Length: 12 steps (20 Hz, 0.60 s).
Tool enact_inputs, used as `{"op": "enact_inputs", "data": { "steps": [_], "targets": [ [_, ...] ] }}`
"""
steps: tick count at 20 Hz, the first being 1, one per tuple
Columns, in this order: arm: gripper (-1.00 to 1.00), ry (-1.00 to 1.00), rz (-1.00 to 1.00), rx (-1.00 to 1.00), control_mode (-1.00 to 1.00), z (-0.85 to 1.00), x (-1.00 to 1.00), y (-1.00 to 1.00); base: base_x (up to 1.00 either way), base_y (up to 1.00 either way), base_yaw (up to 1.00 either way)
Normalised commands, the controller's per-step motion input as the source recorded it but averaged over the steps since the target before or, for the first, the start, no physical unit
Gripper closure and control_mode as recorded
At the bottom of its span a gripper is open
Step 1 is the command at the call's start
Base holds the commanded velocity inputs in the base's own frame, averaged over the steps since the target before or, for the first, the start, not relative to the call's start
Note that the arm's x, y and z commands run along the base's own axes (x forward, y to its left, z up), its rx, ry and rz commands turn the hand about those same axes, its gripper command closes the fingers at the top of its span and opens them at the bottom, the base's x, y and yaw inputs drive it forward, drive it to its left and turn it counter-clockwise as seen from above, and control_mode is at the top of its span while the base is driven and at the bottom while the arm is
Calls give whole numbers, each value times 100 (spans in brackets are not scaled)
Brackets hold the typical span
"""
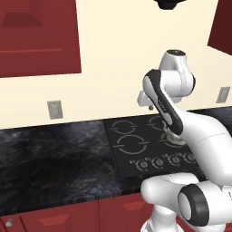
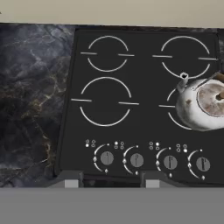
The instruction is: Turn on the front right burner of the stove.
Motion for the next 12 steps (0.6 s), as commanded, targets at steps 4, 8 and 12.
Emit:
{"op": "enact_inputs", "data": {
  "steps": [4, 8, 12],
  "targets": [
    [-100, 1, 0, -3, -100, -19, 0, -9, 0, 0, 0],
    [-100, 0, 0, 2, -100, -42, -5, -91, 0, 0, 0],
    [-100, 4, 0, 1, -100, -57, 0, -99, 0, 0, 0]
  ]
}}
